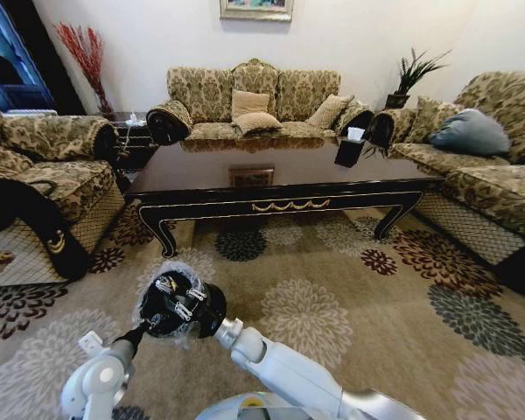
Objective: Move to the front of the table and pick up the trash from the floor, then place it into the trash bin.
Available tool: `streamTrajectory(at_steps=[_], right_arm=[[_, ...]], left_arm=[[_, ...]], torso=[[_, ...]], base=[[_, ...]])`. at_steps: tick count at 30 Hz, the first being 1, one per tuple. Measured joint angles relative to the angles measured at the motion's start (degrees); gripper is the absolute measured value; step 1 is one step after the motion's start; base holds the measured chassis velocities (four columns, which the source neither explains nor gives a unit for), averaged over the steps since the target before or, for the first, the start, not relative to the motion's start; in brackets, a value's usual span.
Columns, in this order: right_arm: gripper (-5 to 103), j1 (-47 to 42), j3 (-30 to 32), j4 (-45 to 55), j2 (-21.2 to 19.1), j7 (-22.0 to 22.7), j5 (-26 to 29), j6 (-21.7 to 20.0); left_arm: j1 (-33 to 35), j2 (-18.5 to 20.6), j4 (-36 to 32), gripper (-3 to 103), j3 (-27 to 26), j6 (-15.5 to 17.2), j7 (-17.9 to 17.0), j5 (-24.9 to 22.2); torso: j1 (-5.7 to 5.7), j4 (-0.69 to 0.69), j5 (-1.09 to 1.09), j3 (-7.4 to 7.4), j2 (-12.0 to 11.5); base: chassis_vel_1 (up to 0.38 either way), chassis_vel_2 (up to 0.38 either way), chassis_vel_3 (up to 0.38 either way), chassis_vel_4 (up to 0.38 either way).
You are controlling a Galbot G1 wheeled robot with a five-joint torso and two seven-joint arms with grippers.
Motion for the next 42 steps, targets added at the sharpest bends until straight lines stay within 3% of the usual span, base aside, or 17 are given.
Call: streamTrajectory(at_steps=[1,4,5,8,9,12,15,19,26,36,42], right_arm=[[48,-0.2,0.2,0.2,-0.1,0.1,-0.1,-0.1],[65,-0.6,0.7,0.8,-0.3,0.2,-0.1,-0.3],[65,-0.6,0.7,0.8,-0.3,0.2,-0.1,-0.3],[81,-1.0,2.2,1.8,-0.5,0.8,0.6,-0.7],[81,-1.0,2.2,1.8,-0.5,0.8,0.6,-0.7],[86,-1.1,4.9,2.4,-0.4,1.0,2.4,-1.1],[99,-1.1,10.0,2.5,-0.1,0.2,5.1,-1.6],[100,-0.8,15.9,1.5,0.7,0.3,9.8,-5.4],[100,-0.6,22.6,-4.0,1.2,8.7,11.5,-13.6],[100,-2.3,25.2,-6.6,1.0,10.4,11.0,-14.5],[100,-2.6,25.1,-6.6,1.0,10.5,10.9,-14.5]], left_arm=[[0.2,0.2,-0.1,2,-0.2,0.0,0.0,-0.1],[0.4,0.6,-0.4,2,-0.5,0.0,0.0,-0.1],[0.4,0.6,-0.4,2,-0.5,0.0,0.0,-0.1],[0.8,1.0,-0.6,2,-0.9,0.0,0.0,0.0],[0.8,1.0,-0.6,2,-0.9,0.0,0.0,0.0],[1.0,1.3,-0.7,2,-1.6,0.0,-0.1,0.0],[1.5,1.6,-0.7,2,-2.6,0.0,-0.5,0.0],[1.9,2.1,-0.1,2,-3.4,0.0,-0.8,0.1],[1.5,1.4,1.7,2,-2.4,0.0,-2.7,-0.3],[-0.6,1.2,4.5,2,-0.3,0.0,-3.2,4.5],[-1.0,0.8,5.4,2,0.4,0.0,-3.1,5.1]], torso=[[0.00,0.01,-0.01,0.00,0.0],[0.00,0.00,0.00,0.00,0.0],[0.00,0.00,0.00,0.00,0.0],[0.00,0.00,-0.01,0.00,0.0],[0.00,0.00,-0.01,0.00,0.0],[0.00,0.00,-0.01,0.00,0.0],[0.00,0.00,0.00,0.00,0.0],[0.00,0.01,0.00,0.00,0.0],[0.00,-0.01,0.00,0.01,0.0],[0.00,-0.01,0.00,0.00,0.0],[0.00,0.00,0.00,0.00,0.0]], base=[[0.000,0.000,0.000,0.000],[0.000,0.000,0.000,0.000],[0.000,0.000,0.000,0.000],[0.000,0.000,0.000,0.000],[0.000,0.000,0.000,0.000],[0.000,0.000,0.000,0.000],[0.000,0.000,0.000,0.000],[0.000,0.000,0.000,0.000],[0.000,0.000,0.000,0.000],[0.000,0.000,0.000,0.000],[0.000,0.000,0.000,0.000]])
